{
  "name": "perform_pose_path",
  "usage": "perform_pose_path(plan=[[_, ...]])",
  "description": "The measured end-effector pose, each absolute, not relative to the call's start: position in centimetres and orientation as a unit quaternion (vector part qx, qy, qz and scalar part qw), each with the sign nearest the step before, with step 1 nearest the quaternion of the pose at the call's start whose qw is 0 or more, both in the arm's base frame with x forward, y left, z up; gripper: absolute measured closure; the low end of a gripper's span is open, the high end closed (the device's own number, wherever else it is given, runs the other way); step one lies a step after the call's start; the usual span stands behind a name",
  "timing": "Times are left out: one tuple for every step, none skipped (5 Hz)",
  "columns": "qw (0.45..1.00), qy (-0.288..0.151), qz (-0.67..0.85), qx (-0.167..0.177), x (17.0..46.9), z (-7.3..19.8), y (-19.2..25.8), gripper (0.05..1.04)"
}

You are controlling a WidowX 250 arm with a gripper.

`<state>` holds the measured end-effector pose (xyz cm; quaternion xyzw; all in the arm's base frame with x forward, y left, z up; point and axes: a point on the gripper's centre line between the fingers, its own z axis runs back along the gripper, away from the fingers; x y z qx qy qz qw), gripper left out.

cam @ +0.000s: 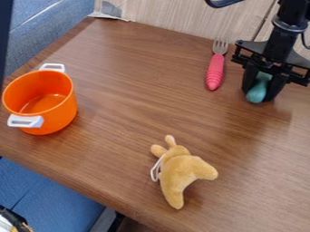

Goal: Move the blue object above left of the yellow object

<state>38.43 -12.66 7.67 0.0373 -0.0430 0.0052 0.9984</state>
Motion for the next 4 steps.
perform_pose_path(plan=[[0.999,-0.041,-0.008,0.030,38.3,7.8,-12.9,0.652],[0.998,-0.065,-0.009,0.007,37.9,10.3,-12.9,0.652],[0.997,-0.082,0.011,-0.009,36.6,12.5,-10.9,0.652],[0.995,-0.089,0.032,-0.018,34.7,13.3,-7.4,0.652]])
